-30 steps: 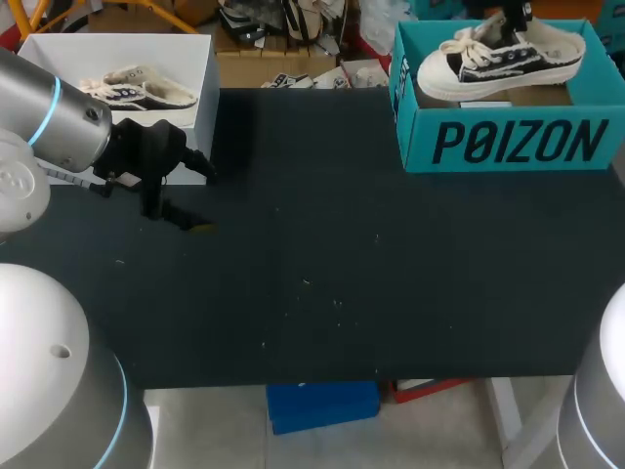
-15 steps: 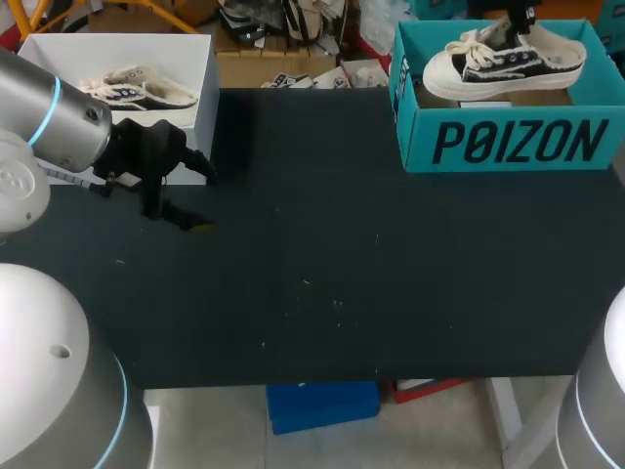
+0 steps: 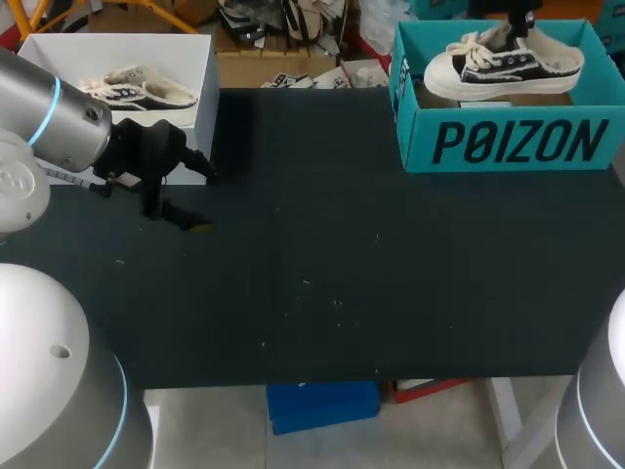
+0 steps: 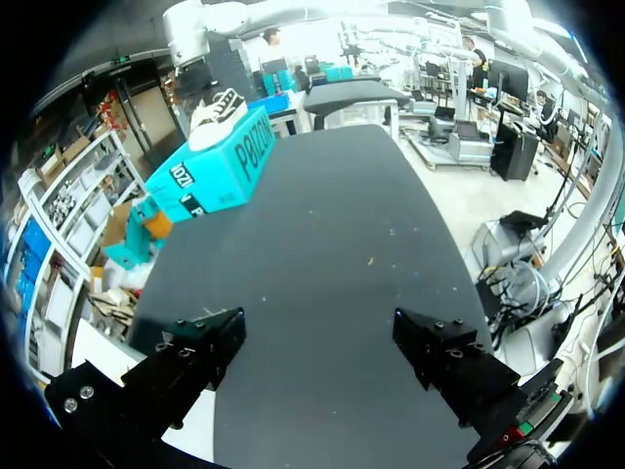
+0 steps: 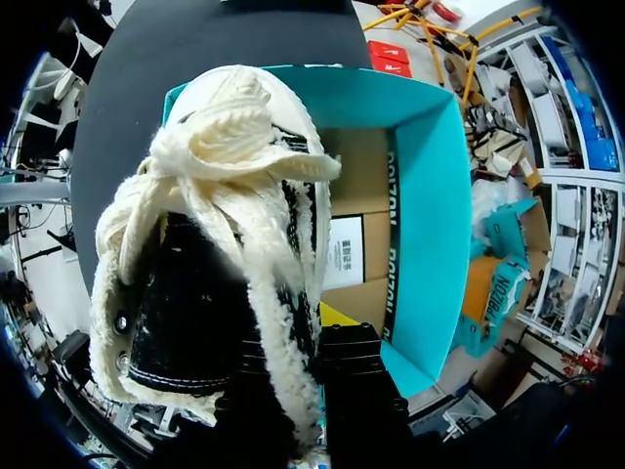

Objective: Take the shoe out of the shoebox, open the shoe tongue, remove and reinsert the insole, then place the shoe into the shoebox

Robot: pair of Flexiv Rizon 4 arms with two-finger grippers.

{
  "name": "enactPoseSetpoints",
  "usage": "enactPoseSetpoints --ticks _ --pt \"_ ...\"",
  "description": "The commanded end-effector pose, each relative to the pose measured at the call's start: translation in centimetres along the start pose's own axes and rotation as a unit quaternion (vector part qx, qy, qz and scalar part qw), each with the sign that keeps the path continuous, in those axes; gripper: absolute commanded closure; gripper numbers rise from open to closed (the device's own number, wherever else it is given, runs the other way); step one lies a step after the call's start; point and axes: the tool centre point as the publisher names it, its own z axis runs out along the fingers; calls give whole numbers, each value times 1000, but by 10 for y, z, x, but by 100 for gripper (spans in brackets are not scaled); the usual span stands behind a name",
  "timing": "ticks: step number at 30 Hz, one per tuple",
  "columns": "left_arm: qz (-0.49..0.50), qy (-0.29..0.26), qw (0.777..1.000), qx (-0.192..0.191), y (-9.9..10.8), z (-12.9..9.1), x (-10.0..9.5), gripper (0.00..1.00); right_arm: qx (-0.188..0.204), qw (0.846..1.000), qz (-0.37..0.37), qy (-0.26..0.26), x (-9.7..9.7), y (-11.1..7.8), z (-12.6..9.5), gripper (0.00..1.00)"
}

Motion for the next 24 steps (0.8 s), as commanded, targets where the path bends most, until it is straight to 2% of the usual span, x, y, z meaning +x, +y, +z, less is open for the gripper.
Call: enactPoseSetpoints --ticks 1,10,24 --pt "0 -2 1000 -1 0 1 1 0 -2 1000 6 5 -8 1 10 100" --pt "0 -2 1000 -1 0 1 1 0 -5 1000 6 13 -10 4 27 100" --pt "0 -2 1000 -1 0 1 1 0 -21 999 0 36 -2 9 63 100"
